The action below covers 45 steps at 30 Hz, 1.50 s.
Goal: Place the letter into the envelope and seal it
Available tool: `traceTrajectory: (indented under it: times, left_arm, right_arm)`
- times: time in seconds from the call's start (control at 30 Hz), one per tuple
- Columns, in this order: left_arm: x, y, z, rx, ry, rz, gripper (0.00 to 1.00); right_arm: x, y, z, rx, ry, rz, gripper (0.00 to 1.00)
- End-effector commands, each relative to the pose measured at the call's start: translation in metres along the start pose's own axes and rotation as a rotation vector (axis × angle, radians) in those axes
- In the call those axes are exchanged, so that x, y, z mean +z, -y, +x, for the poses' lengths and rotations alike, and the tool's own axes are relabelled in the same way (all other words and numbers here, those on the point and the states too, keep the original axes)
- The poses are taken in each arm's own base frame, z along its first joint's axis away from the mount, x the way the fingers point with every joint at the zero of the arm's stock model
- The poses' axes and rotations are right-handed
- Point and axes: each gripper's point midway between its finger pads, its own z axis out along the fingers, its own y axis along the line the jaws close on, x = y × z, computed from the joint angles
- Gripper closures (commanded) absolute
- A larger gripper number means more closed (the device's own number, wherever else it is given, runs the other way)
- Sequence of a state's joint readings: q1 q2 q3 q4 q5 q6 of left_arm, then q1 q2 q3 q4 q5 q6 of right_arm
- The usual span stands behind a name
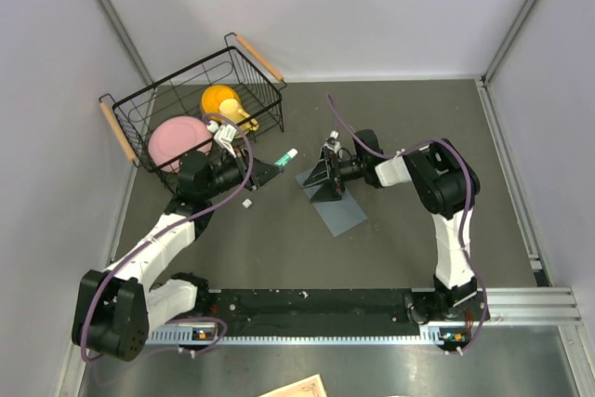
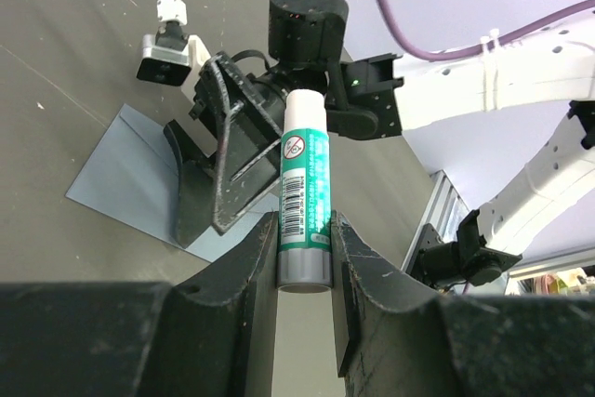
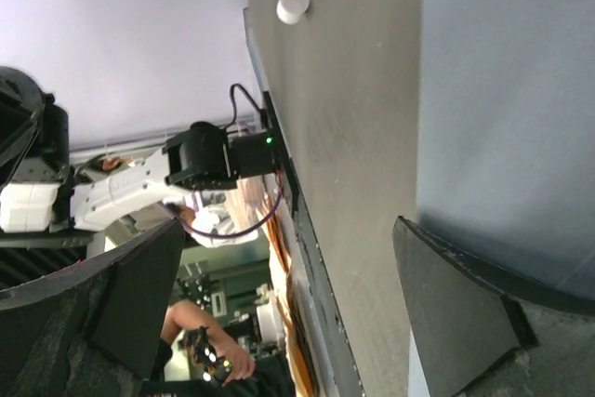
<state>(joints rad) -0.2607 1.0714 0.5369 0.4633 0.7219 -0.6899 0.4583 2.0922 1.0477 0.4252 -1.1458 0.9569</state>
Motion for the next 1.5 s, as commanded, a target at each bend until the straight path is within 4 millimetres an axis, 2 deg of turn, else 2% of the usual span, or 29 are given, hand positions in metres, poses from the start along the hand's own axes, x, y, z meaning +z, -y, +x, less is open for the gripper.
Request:
traceTrajectory:
  times: [0.0,0.1,0.23,0.33,0.43,0.57,0.67,0.8,0.83,0.87,0.97,1.1,1.33,1.47]
  left_arm:
    - [0.000,0.007,-0.012,0.037,0.029,0.035,1.00]
    - [-0.001,0.006,-0.012,0.040,0.028,0.030,1.00]
    - [-0.002,0.004,-0.013,0.039,0.027,0.023,1.00]
    - [-0.003,0.005,-0.011,0.042,0.020,0.025,1.00]
    - [-0.003,0.005,-0.012,0.044,0.021,0.023,1.00]
    - [-0.004,0.007,-0.014,0.047,0.021,0.023,1.00]
    - [-0.003,0.006,-0.011,0.040,0.014,0.034,1.00]
    - [-0.003,0.008,-0.011,0.034,0.017,0.050,1.00]
    - [-0.002,0.008,-0.011,0.033,0.014,0.055,1.00]
    - [-0.002,0.008,-0.011,0.031,0.014,0.053,1.00]
    - [-0.001,0.008,-0.012,0.035,0.012,0.056,1.00]
    - [-0.001,0.008,-0.012,0.035,0.013,0.055,1.00]
    - [-0.003,0.010,-0.013,0.044,0.015,0.055,1.00]
    - [-0.004,0.009,-0.013,0.056,0.016,0.048,1.00]
  right_arm:
    - [0.013,0.006,-0.015,-0.002,0.023,-0.021,0.06]
    - [0.016,0.019,-0.018,0.025,0.045,-0.012,0.06]
    - [0.017,0.046,-0.008,0.128,0.039,0.039,0.07]
    - [0.014,0.049,-0.004,0.159,0.045,0.062,0.07]
    - [0.006,0.061,0.012,0.268,0.019,0.137,0.06]
    - [-0.005,0.065,0.034,0.263,-0.028,0.160,0.06]
    - [-0.009,0.055,0.039,0.241,-0.044,0.157,0.06]
    - [-0.006,0.001,0.017,0.079,-0.022,0.046,0.06]
    - [-0.007,-0.022,0.008,-0.010,0.001,-0.007,0.06]
    - [-0.005,-0.036,0.005,0.005,0.008,-0.036,0.06]
    - [-0.003,-0.060,0.001,-0.054,0.017,-0.099,0.06]
    - [0.000,-0.065,-0.001,-0.064,0.020,-0.145,0.06]
    - [0.005,-0.045,-0.001,-0.054,0.019,-0.221,0.09]
    - [0.010,-0.024,-0.001,-0.025,0.025,-0.207,0.09]
